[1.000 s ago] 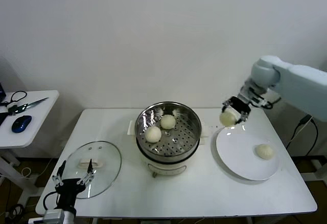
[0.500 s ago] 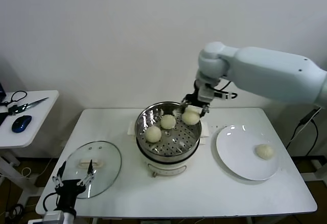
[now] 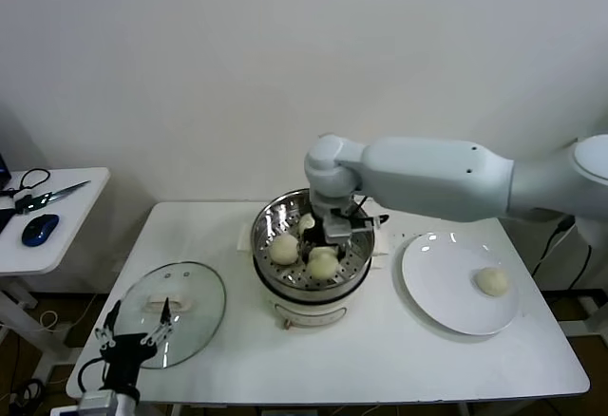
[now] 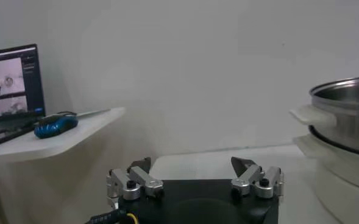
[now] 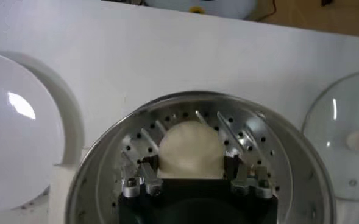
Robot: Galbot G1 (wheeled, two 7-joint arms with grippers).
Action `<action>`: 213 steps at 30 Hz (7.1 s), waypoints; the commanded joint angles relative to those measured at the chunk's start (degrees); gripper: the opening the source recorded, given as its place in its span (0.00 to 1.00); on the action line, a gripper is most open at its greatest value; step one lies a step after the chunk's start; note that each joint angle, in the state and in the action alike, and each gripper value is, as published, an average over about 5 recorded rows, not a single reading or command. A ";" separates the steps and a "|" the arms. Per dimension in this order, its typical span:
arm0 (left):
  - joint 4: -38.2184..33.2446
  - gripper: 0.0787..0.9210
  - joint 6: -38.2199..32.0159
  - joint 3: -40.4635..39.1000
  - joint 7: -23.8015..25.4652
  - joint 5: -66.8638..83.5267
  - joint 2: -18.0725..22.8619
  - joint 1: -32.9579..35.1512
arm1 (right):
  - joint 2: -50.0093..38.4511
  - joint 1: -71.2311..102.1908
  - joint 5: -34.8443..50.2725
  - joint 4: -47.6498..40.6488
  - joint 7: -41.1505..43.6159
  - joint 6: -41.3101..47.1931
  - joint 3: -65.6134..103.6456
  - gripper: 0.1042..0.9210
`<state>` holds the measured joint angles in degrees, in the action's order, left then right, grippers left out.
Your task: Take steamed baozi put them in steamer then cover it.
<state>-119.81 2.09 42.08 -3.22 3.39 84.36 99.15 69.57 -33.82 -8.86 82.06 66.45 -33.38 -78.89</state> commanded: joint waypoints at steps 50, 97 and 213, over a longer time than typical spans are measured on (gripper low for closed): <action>-1.72 0.88 1.45 -2.25 -0.09 -2.60 0.76 -1.28 | -44.60 15.68 16.90 -8.01 -4.62 45.92 9.90 0.88; -1.68 0.88 2.40 -1.37 -0.34 -3.40 1.02 -1.18 | -24.97 33.06 -1.89 -40.46 -0.35 32.74 30.66 0.78; -0.06 0.88 1.43 -2.61 1.39 -5.86 -0.65 -4.38 | -40.48 17.03 58.53 0.70 -45.20 26.01 18.33 0.88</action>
<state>-119.96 3.22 39.11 -1.87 1.15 83.59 95.77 45.56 -36.34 50.91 75.70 38.07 3.92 -82.28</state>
